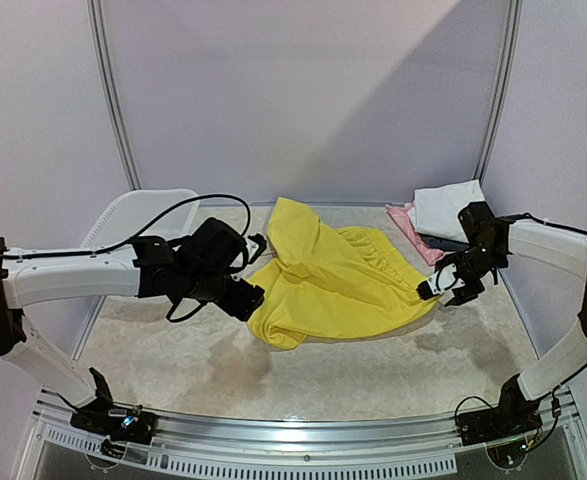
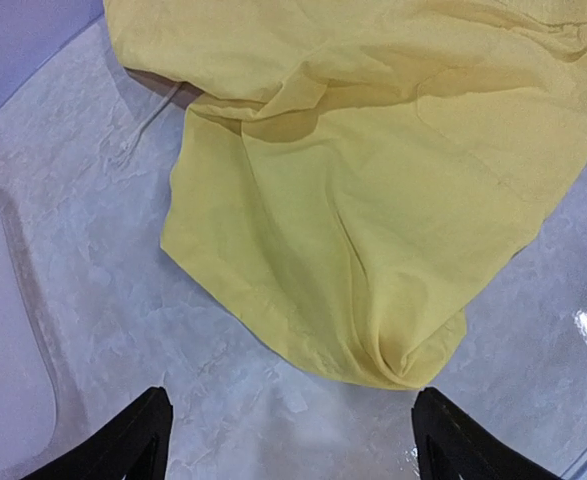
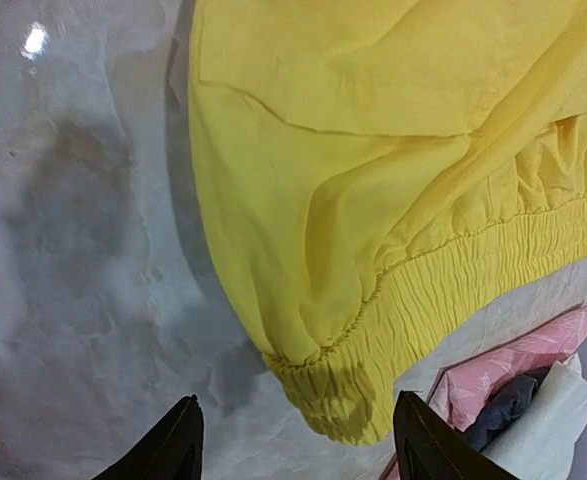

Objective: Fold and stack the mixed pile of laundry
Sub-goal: Pick up the crumpled shorts from the center of the board.

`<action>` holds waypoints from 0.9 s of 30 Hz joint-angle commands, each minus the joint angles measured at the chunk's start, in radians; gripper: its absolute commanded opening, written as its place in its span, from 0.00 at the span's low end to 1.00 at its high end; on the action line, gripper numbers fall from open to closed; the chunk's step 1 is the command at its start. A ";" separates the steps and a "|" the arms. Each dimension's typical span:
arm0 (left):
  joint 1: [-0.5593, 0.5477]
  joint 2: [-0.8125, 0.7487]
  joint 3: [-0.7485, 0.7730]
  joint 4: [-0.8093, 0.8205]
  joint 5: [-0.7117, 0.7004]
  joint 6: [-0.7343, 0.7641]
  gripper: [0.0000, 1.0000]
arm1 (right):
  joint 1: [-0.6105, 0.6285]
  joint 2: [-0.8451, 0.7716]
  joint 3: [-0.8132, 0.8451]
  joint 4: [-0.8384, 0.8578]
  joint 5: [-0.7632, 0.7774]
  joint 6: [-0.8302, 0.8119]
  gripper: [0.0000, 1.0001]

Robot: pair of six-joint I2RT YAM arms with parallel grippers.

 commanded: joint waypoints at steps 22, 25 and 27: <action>-0.136 0.295 -0.014 0.018 -0.052 -0.282 0.78 | 0.051 -0.030 0.220 -0.083 -0.078 0.315 0.02; -0.140 0.309 -0.064 0.145 -0.040 -0.372 0.79 | 0.050 -0.002 0.235 -0.085 -0.070 0.353 0.02; -0.140 0.316 -0.089 0.230 -0.024 -0.403 0.80 | 0.052 0.000 0.237 -0.080 -0.077 0.367 0.02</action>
